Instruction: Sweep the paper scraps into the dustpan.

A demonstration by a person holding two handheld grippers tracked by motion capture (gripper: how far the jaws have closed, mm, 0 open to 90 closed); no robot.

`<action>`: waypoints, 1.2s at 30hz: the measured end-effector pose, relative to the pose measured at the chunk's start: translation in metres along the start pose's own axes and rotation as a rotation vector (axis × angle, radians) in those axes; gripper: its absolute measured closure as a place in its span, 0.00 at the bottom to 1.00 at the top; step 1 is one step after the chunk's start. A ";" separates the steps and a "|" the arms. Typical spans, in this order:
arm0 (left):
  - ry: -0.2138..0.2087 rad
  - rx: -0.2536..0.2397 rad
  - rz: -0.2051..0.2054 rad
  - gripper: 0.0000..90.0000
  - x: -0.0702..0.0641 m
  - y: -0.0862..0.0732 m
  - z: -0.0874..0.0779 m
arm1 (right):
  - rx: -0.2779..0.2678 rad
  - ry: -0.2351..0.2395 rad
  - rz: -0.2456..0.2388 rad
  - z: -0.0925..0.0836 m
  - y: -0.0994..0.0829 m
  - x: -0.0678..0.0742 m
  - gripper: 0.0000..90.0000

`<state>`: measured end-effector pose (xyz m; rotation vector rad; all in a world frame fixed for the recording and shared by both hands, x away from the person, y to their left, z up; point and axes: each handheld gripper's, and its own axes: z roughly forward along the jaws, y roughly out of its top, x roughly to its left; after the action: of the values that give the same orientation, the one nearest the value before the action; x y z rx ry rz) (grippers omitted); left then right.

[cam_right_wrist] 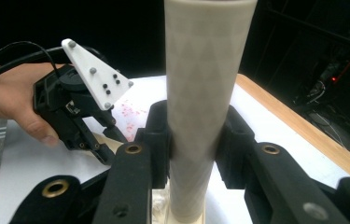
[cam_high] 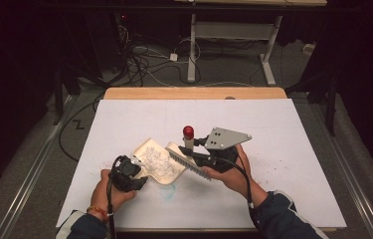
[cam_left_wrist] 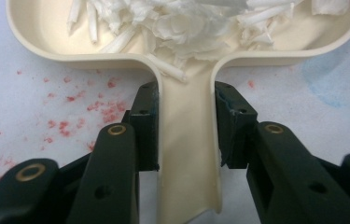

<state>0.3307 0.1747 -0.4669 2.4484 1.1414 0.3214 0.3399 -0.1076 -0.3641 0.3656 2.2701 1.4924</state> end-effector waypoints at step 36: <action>-0.012 -0.036 -0.062 0.70 0.006 -0.006 -0.002 | 0.046 0.023 0.027 -0.022 -0.010 -0.003 0.78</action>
<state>0.3293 0.1838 -0.4676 2.3752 1.1940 0.3054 0.3327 -0.1311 -0.3645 0.3962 2.3294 1.4669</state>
